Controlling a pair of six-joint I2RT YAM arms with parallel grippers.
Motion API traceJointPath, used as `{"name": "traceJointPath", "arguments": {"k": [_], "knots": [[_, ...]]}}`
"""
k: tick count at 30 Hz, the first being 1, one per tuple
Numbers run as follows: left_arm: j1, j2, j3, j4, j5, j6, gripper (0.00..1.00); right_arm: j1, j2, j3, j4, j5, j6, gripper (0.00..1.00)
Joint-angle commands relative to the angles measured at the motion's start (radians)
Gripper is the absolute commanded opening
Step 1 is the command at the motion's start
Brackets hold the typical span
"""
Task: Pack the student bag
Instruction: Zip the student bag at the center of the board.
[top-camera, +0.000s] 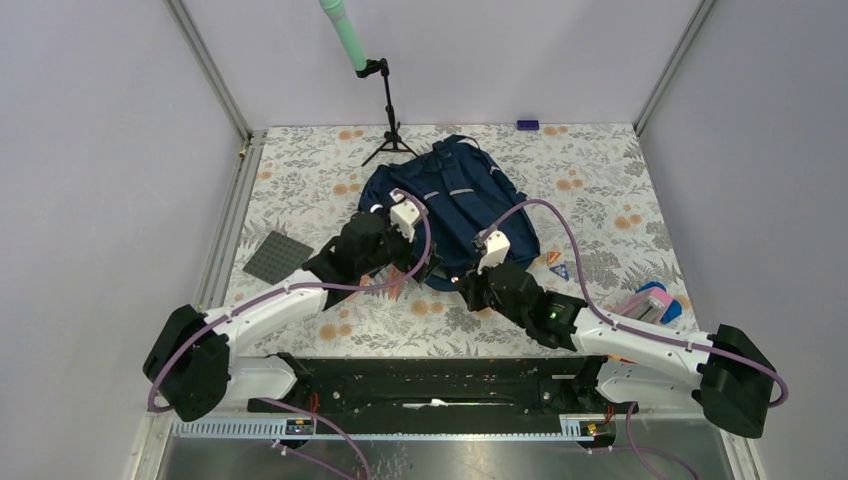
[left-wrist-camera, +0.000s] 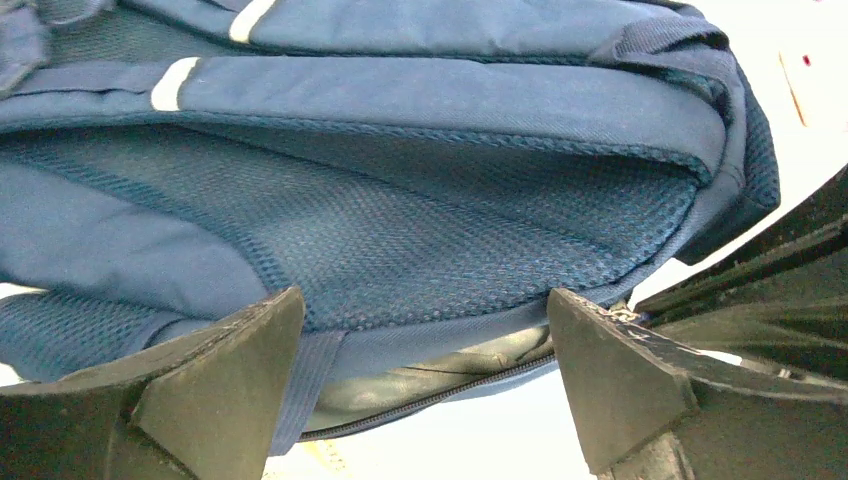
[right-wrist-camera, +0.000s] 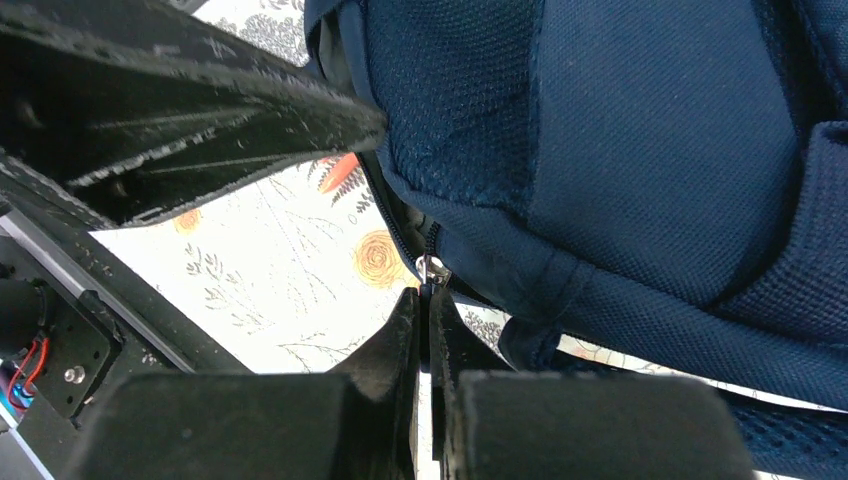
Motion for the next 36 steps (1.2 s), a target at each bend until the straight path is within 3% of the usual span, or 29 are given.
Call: {"name": "traceJointPath", "arguments": {"k": [1,5,11,15,19,26,32,36], "knots": [[0.001,0.053,0.041,0.109,0.186,0.080,0.99,0.012,-0.034,0.029,0.040,0.032,0.012,0.00],[0.002,0.079,0.063,0.109,0.234,0.073,0.99,0.011,-0.043,0.065,-0.024,0.062,0.000,0.00],[0.002,0.026,0.096,0.083,0.111,0.057,0.99,-0.039,-0.057,0.229,-0.258,0.080,-0.105,0.00],[0.004,0.029,0.274,-0.048,0.060,0.057,0.99,-0.208,-0.059,0.383,-0.374,-0.083,-0.177,0.00],[0.030,0.073,0.473,-0.177,0.025,-0.012,0.99,-0.293,0.018,0.601,-0.463,-0.165,-0.313,0.00],[0.109,0.242,0.822,-0.295,0.172,-0.059,0.99,-0.406,0.201,0.965,-0.486,-0.267,-0.465,0.00],[0.151,0.356,0.968,-0.276,0.197,-0.084,0.99,-0.445,0.337,1.200,-0.486,-0.393,-0.513,0.00],[0.184,0.431,1.058,-0.260,0.227,-0.111,0.99,-0.468,0.380,1.273,-0.487,-0.471,-0.519,0.00]]}}
